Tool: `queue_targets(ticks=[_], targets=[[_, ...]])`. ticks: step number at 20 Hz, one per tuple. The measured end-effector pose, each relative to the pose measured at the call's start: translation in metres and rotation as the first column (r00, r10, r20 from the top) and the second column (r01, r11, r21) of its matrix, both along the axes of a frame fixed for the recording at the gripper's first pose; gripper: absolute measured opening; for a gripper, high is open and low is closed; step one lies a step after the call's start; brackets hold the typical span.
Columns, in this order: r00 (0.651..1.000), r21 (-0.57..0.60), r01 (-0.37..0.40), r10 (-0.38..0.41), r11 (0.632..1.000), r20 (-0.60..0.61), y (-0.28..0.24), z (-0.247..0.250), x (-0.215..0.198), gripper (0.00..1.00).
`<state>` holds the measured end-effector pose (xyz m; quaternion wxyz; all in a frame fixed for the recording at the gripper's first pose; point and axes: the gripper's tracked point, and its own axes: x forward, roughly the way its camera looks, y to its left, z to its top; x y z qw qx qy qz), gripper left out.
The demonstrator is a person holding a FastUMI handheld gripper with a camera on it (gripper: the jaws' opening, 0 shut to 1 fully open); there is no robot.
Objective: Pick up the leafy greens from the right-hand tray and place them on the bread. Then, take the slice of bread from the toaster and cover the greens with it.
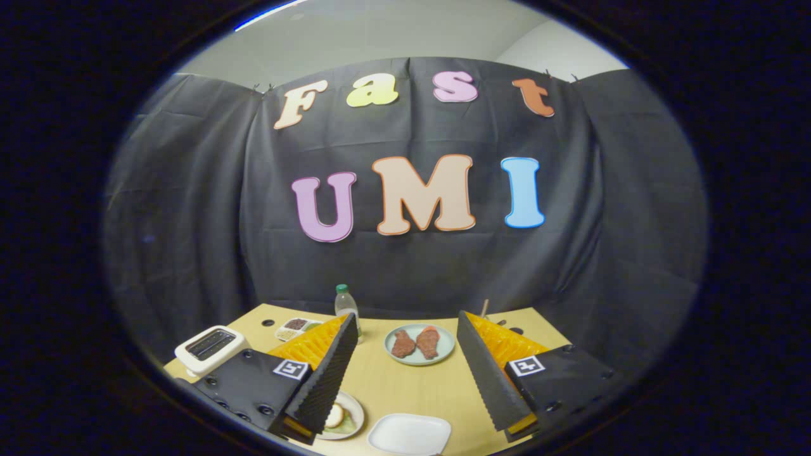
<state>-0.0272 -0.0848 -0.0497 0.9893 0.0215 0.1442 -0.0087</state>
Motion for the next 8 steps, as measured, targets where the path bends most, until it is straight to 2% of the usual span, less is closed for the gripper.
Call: queue_targets(ticks=[8], targets=[[0.992, -0.044, 0.092, -0.088, 0.995, 0.093, -0.033, 0.027, -0.018, 0.98]])
